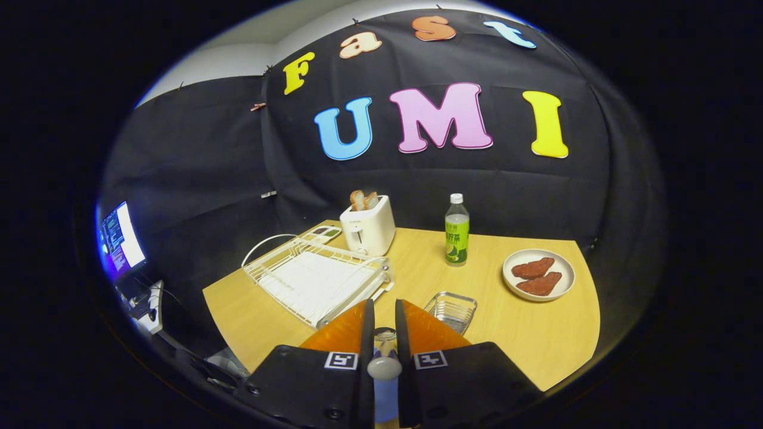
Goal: Take the plate from the dish rack, then take the spoon from the basket and place it into the plate.
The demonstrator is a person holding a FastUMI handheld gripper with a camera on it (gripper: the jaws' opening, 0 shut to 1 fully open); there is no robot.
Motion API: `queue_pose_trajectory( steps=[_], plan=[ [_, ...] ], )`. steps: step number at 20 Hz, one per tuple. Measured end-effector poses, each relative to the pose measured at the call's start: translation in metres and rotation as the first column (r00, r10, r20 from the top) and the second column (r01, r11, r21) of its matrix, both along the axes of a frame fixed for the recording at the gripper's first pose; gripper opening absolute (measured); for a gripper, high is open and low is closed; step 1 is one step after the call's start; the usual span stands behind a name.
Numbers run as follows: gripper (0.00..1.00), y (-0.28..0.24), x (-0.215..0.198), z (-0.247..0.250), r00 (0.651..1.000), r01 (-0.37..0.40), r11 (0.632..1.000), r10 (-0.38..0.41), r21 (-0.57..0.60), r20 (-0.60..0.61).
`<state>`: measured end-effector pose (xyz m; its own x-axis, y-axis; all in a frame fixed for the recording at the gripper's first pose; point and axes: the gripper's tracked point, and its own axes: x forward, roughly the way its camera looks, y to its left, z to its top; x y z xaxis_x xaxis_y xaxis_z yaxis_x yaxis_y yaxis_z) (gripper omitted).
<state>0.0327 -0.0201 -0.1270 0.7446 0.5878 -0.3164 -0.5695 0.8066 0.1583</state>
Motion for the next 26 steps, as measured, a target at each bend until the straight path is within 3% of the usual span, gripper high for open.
queue_pose_trajectory(
  steps=[6, 10, 24, 25, 26],
  plan=[
    [0.19, 0.042, -0.033, -0.055, 0.989, -0.143, 0.989, 0.142, -0.033, -0.048],
    [0.20, 0.056, -0.040, -0.090, 0.978, -0.200, 0.976, 0.193, -0.088, -0.084],
    [0.25, 0.030, -0.051, -0.131, 0.963, -0.205, 0.969, 0.175, -0.138, -0.203],
    [0.27, 0.029, -0.048, -0.130, 0.966, -0.190, 0.973, 0.160, -0.135, -0.205],
    [0.36, 0.028, -0.047, -0.127, 0.967, -0.177, 0.976, 0.148, -0.126, -0.209]
  ],
)
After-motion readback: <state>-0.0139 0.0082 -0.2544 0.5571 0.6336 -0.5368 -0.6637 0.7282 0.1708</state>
